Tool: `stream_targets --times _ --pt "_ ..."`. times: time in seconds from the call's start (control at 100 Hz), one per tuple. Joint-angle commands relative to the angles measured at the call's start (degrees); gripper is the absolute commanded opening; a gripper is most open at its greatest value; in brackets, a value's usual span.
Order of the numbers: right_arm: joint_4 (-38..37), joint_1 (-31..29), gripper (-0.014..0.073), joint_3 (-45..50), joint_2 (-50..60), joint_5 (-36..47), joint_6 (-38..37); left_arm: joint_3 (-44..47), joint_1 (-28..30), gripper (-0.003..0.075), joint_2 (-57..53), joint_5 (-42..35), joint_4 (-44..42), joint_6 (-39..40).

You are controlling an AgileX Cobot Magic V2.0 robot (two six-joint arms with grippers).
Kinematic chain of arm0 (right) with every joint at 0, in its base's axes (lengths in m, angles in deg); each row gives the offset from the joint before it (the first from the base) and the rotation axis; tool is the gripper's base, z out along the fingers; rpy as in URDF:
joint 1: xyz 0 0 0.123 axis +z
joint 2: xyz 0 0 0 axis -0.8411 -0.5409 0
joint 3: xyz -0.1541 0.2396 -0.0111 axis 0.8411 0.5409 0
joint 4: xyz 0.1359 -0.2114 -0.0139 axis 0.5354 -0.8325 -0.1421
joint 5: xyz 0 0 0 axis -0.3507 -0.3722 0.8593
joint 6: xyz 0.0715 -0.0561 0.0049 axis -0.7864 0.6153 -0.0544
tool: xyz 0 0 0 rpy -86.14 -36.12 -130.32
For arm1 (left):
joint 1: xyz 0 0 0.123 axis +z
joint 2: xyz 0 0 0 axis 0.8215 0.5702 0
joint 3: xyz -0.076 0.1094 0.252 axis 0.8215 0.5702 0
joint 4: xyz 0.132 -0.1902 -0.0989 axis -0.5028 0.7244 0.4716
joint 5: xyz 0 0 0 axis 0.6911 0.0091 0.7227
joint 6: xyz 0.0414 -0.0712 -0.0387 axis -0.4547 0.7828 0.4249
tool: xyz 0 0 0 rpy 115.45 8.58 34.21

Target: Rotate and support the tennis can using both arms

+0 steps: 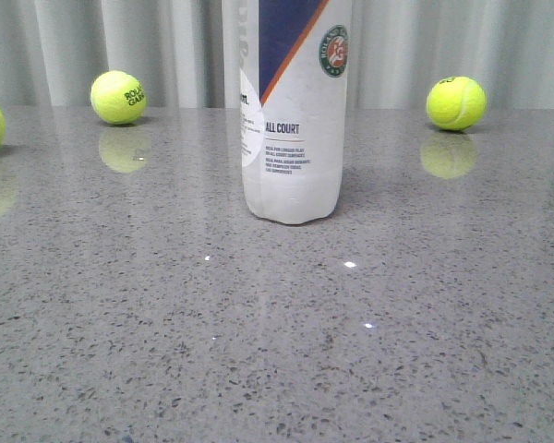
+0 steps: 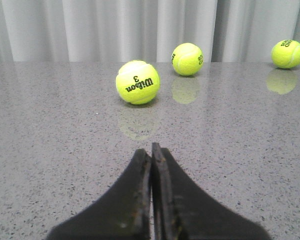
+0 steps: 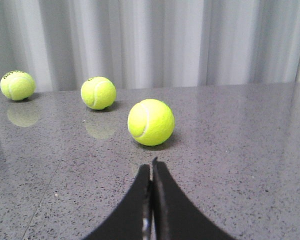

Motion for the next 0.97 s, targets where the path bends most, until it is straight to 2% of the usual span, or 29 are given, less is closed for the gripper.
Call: stream_targets --times 0.0,0.08,0.22,0.96 --pt "-1.66 -0.35 -0.0055 -1.07 2.95 2.26 -0.15 2.66 0.17 -0.0021 -2.17 -4.48 0.56 -0.04" --pt "-1.6 -0.35 -0.0055 -1.07 6.77 -1.26 -0.15 2.66 0.17 -0.0021 -2.17 -4.48 0.56 -0.04" --pt "-0.36 -0.24 -0.0055 -1.07 6.37 -4.16 -0.15 2.66 0.17 -0.0021 -2.17 -4.48 0.56 -0.04" --pt "0.56 -0.24 -0.0055 -1.07 6.37 -4.67 -0.02 2.66 0.17 -0.0021 -2.17 -4.48 0.56 -0.04"
